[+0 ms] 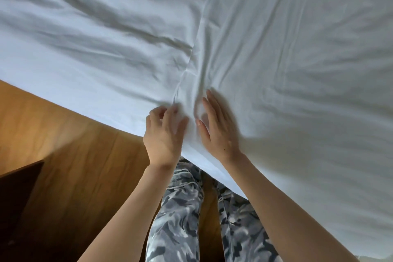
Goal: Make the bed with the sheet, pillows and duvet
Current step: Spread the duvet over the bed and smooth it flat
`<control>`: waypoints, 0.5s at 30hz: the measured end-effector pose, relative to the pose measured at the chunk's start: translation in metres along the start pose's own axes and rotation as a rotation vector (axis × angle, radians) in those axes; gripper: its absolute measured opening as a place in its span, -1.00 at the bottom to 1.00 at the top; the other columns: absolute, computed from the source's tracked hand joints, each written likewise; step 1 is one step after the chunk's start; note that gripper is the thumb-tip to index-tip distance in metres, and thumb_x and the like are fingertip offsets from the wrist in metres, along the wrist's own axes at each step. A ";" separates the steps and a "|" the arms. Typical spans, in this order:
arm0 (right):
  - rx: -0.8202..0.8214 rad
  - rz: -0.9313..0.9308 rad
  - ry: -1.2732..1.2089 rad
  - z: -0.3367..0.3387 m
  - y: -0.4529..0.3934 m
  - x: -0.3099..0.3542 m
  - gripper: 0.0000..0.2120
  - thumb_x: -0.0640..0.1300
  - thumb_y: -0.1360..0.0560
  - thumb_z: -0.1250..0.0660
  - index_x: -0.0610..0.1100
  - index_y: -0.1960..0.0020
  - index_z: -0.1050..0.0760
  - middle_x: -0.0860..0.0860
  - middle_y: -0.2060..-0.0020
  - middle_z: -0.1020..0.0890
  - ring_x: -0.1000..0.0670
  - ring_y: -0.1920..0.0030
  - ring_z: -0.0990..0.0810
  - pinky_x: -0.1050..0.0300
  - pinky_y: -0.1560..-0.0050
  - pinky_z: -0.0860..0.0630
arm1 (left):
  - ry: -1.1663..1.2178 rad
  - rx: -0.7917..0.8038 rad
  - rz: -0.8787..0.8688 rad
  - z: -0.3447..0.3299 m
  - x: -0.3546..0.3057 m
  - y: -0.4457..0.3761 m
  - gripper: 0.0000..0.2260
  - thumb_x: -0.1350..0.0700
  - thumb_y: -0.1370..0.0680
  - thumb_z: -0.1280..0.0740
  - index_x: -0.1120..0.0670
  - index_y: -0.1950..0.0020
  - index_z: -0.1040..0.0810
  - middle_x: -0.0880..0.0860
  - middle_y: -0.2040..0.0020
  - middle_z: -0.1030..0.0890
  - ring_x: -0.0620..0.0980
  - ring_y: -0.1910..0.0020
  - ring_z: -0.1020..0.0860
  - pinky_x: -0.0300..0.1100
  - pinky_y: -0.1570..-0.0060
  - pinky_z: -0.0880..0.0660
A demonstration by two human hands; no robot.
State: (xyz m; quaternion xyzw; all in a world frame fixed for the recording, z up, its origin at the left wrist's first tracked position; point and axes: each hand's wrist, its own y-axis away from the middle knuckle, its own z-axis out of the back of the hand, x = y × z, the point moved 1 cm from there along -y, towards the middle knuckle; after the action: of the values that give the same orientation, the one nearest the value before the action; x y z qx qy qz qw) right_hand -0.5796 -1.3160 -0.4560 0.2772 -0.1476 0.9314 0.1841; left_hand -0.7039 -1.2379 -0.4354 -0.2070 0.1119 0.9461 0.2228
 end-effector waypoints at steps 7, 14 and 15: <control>0.036 -0.022 0.040 -0.005 0.004 0.000 -0.59 -0.11 -0.58 -0.21 -0.40 -0.29 -0.44 -0.28 -0.33 -0.45 -0.19 -0.41 -0.35 -0.11 -0.40 -0.32 | -0.018 0.036 -0.007 -0.003 -0.005 -0.010 -0.80 0.10 -0.46 -0.47 0.19 0.21 -0.52 0.16 0.01 -0.54 0.21 0.10 -0.53 -0.19 0.46 -0.27; 0.054 -0.031 0.042 -0.003 0.001 0.007 -0.54 -0.03 -0.61 -0.15 -0.32 -0.39 -0.31 -0.27 -0.40 -0.36 -0.19 -0.46 -0.29 -0.09 -0.44 -0.26 | 0.251 0.090 0.130 0.018 0.008 -0.008 -0.85 0.11 -0.54 -0.38 0.18 0.13 -0.55 0.04 -0.02 -0.56 0.01 0.24 -0.52 -0.12 0.30 -0.42; 0.048 -0.063 0.061 -0.003 -0.001 0.009 -0.52 0.00 -0.62 -0.12 -0.28 -0.42 -0.27 -0.26 -0.43 -0.33 -0.18 -0.47 -0.26 -0.07 -0.47 -0.20 | 0.282 0.096 0.149 0.018 0.011 -0.010 -0.87 0.12 -0.55 -0.36 0.17 0.12 -0.55 0.02 0.02 -0.57 -0.01 0.24 -0.53 -0.10 0.28 -0.45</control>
State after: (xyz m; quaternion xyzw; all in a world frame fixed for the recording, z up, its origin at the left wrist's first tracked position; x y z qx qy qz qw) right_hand -0.5879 -1.3119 -0.4535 0.2576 -0.1110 0.9364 0.2109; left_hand -0.7148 -1.2198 -0.4251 -0.3178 0.2023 0.9151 0.1435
